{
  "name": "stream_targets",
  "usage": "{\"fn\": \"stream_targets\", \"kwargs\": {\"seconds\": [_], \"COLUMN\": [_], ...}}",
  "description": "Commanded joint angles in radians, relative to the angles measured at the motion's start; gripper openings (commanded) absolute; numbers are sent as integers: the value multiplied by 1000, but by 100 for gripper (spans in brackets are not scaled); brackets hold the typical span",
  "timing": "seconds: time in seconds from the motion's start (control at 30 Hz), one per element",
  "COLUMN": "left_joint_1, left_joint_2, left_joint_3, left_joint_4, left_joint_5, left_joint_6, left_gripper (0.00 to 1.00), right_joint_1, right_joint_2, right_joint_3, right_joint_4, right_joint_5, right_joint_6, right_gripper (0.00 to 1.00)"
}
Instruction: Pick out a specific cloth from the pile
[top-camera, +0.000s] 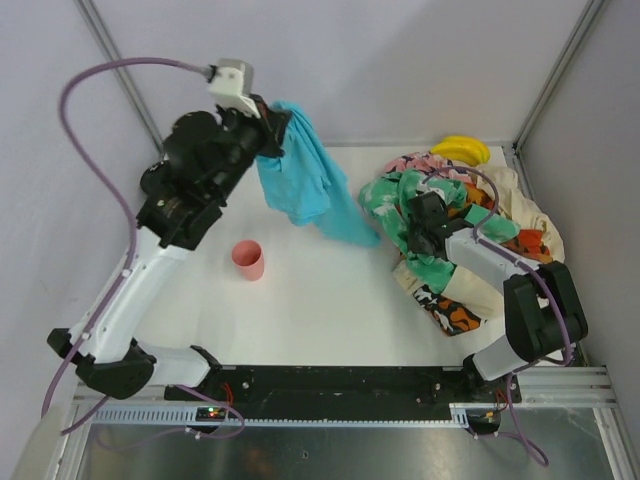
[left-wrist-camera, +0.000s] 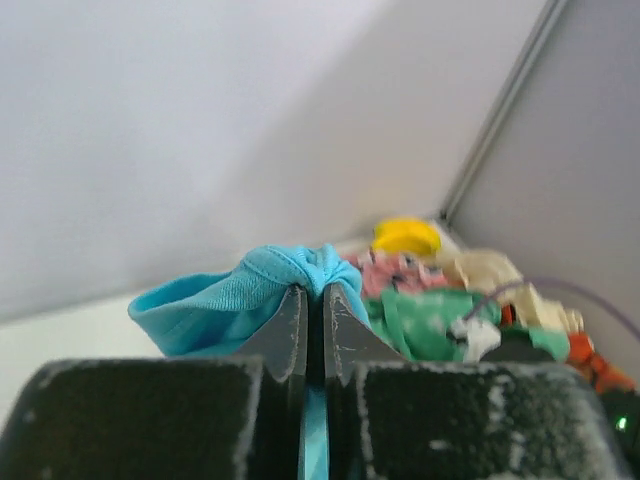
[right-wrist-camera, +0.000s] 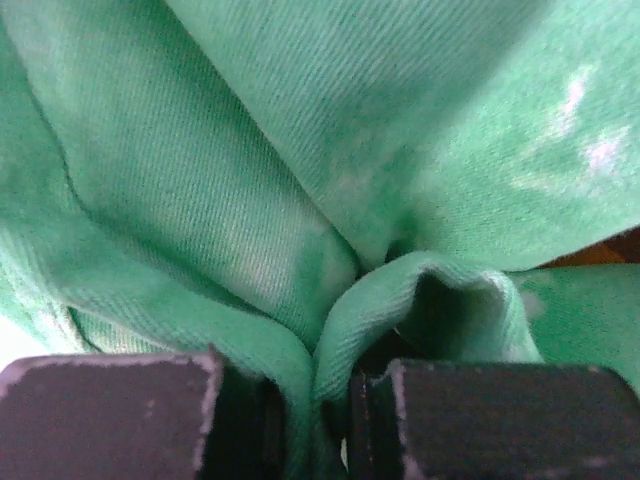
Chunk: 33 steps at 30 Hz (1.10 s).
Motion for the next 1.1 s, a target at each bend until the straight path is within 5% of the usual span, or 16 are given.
{"fn": "stream_targets", "kwargs": {"seconds": [0.0, 0.13, 0.27, 0.57, 1.07], "left_joint_1": [10, 9, 9, 9, 52], "left_joint_2": [-63, -38, -4, 97, 332], "left_joint_3": [180, 271, 312, 430, 628], "left_joint_4": [80, 65, 57, 45, 47], "left_joint_5": [-58, -64, -57, -82, -246], "left_joint_6": [119, 148, 155, 183, 271], "left_gripper": [1, 1, 1, 1, 1], "right_joint_1": [-1, 1, 11, 26, 100], "right_joint_2": [41, 27, 5, -168, -477], "right_joint_3": [-30, -30, -31, -31, -42], "right_joint_4": [-67, -57, -32, 21, 103], "right_joint_5": [10, 4, -21, -118, -176], "right_joint_6": [75, 80, 63, 12, -72], "right_gripper": [2, 8, 25, 96, 99]}}
